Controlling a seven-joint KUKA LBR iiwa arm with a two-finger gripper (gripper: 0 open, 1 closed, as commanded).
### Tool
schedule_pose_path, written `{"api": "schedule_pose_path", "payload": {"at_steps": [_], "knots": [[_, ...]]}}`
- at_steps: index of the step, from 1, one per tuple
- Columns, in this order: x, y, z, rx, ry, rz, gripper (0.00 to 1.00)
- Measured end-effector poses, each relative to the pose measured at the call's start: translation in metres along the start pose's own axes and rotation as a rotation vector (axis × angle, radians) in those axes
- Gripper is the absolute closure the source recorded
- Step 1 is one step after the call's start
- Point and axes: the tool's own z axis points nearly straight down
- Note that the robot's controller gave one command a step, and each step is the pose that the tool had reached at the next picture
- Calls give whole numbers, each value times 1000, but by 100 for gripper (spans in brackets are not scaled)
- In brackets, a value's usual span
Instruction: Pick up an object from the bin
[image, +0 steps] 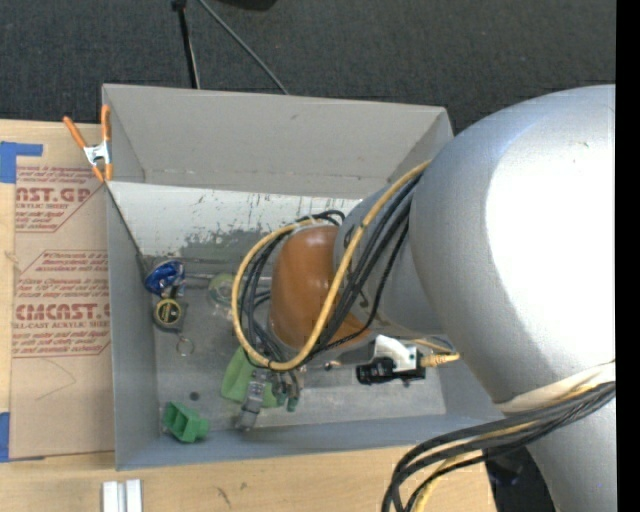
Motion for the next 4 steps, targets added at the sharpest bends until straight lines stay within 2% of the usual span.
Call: {"api": "schedule_pose_path", "payload": {"at_steps": [1,2,3,4], "knots": [[1,1,1,-1,2,-1,0],[0,1,0,-1,1,-1,100],[1,2,-40,-4,-5,-2,100],[0,4,-105,-6,-8,-4,100]]}}
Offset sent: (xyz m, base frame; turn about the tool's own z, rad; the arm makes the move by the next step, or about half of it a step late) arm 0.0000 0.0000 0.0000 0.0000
